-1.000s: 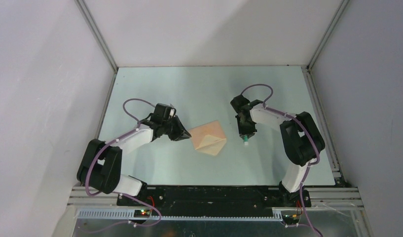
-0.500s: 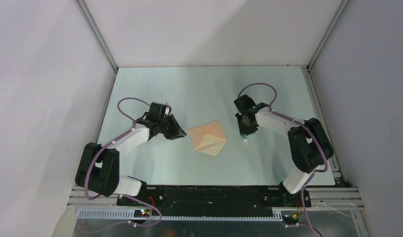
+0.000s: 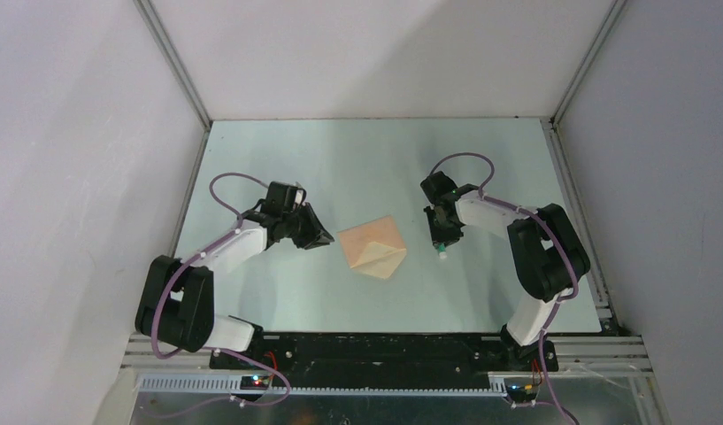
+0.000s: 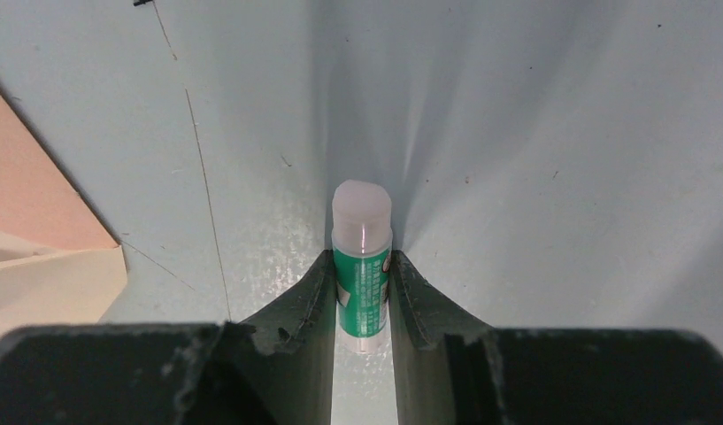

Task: Place the letter into the envelope and seal it
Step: Place the solid glue at the center of the board.

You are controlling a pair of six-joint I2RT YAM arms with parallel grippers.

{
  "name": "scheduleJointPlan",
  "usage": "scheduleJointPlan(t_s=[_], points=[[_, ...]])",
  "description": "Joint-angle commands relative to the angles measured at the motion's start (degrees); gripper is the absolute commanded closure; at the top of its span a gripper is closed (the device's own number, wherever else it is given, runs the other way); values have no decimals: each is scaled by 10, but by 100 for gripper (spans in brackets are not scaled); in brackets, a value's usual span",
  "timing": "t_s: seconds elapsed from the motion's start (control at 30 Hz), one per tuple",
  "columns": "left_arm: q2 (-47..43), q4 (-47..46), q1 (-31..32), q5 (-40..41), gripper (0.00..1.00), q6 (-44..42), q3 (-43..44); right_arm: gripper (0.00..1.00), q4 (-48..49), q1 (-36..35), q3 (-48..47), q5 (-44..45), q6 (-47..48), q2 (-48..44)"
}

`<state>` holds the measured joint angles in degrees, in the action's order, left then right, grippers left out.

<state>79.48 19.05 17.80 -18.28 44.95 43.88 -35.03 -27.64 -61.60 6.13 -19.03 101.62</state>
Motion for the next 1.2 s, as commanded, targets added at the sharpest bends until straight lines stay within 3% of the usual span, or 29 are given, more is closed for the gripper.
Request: scheduleJointPlan(t_s=[0.0,0.17,0.5,0.73,0.93,1.17], points=[[-14,-2,-4,3,75,-12,18,98,9,1,0,2,-8,15],[-14,-7,-4,1,75,-9,15,91,9,0,0,-2,-9,14],[-12,-9,-4,-2,75,-9,14,64,9,2,0,-17,-11,-14],[-9,-13,-4,-6,75,-7,15,59,5,6,-5,-25,-13,-21],[-9,-13,-4,-7,75,-6,14,47,-4,7,-16,-23,-10,-20],[-8,-19,-3,-12,75,-2,9,21,-27,8,-30,-2,-15,-44]])
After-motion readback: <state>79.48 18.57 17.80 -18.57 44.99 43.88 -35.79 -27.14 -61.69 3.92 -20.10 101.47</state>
